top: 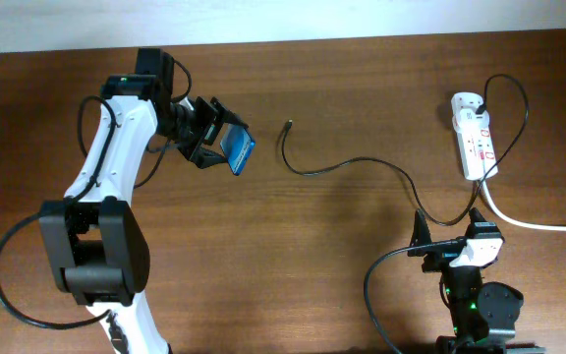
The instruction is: Plug charger to phone and switch on socket
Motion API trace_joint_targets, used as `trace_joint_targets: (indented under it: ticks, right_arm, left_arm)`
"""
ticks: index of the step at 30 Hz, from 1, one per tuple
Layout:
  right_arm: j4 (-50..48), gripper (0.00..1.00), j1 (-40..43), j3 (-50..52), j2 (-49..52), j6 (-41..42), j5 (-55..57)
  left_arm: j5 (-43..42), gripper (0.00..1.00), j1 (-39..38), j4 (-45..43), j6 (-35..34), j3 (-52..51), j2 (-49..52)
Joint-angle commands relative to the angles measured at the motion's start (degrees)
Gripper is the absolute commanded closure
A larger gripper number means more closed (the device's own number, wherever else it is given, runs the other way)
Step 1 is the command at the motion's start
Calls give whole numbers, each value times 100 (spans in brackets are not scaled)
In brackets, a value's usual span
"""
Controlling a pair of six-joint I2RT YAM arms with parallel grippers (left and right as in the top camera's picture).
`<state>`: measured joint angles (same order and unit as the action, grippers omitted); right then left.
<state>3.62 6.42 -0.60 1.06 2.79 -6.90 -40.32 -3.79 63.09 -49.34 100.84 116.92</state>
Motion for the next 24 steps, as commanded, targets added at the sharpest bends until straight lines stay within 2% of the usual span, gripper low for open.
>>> trace_joint_targets:
  ticks: [1,3,5,7,11,15,16,18,19,21,22,24]
  right_arm:
    - [26,2,-39,28,-22,0,7]
    - [28,2,-39,28,-22,0,7]
    - [26,2,-42,28,-22,0,7]
    - [28,2,-42,28,-22,0,7]
    - [26,2,-39,28,-22,0,7]
    - [11,2,-39,28,-22,-2,13]
    - [-7,2,-42,28,-22,890,-542]
    - [-61,2,-42,28,-22,3191,-1598]
    - [-79,2,-42,28,-22,4293,-2743]
    - [-52,2,-42,28,-22,4385,-3211]
    - [-57,2,-42,28,-22,4889,-3318]
    - [-509,2,-46,28,-22,4999,-3976]
  left_arm:
    - [-212,80,-33,0,-74,116,2]
    - [-205,80,-33,-17,-68,116,2]
    - [199,80,-33,-109,291,116,2]
    - [693,81,-35,-251,944,116,2]
    - [1084,83,-33,-439,1578,116,2]
    - [1386,82,-33,-597,1779,105,2]
    - [1637,80,-33,-601,1867,72,2]
    - [1637,80,-33,-601,1864,57,9]
    - [1637,80,-33,-603,1864,57,11]
    - [1635,80,-33,-597,1864,57,13]
    - [1615,80,-52,-575,1862,57,13]
    - [1613,81,-212,-538,1766,57,13]
